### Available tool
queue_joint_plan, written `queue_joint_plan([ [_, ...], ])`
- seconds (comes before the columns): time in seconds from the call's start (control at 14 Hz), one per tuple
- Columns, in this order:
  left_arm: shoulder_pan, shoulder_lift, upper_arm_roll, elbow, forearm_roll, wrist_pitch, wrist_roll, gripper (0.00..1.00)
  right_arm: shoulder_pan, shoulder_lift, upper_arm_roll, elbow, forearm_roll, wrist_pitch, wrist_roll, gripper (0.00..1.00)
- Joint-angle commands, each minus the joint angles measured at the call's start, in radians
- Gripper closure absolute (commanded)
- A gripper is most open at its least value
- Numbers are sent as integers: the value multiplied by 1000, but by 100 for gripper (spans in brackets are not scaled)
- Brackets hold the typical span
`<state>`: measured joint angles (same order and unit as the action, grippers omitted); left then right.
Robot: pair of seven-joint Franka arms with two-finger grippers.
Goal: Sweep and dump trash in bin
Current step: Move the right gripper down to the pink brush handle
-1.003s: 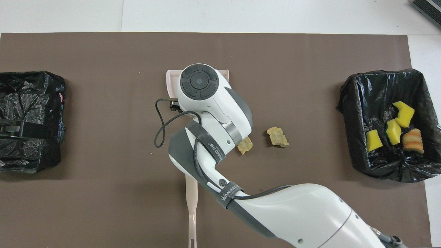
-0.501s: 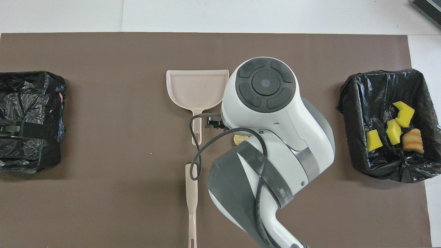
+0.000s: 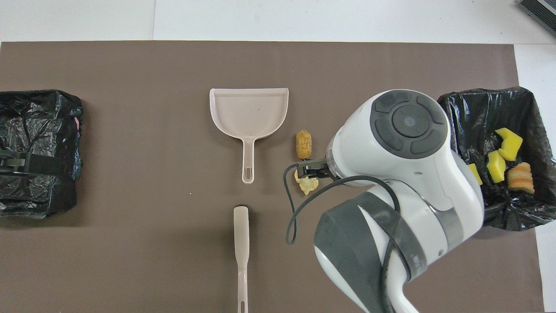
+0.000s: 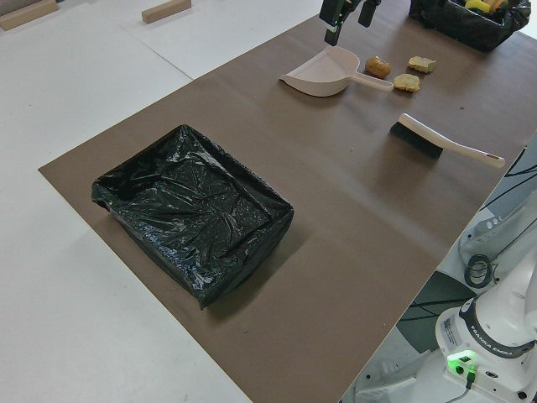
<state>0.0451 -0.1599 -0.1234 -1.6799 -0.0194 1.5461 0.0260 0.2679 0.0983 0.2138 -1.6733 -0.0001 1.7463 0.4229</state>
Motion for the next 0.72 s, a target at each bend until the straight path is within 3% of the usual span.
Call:
queue_joint_plan([
  [0.0,9,-3,-5,3,12,-15,-2,0,-10,-60,9,-97,79,59,-33,0],
  [0.21,9,-3,-5,3,12,-15,-2,0,59,-195,9,-320,131,194,53,0],
  [0.36,9,-3,-5,3,12,-15,-2,0,146,-224,9,-420,131,287,156,0],
  [0.64,9,-3,-5,3,12,-15,-2,0,220,-229,9,-457,129,341,269,0],
])
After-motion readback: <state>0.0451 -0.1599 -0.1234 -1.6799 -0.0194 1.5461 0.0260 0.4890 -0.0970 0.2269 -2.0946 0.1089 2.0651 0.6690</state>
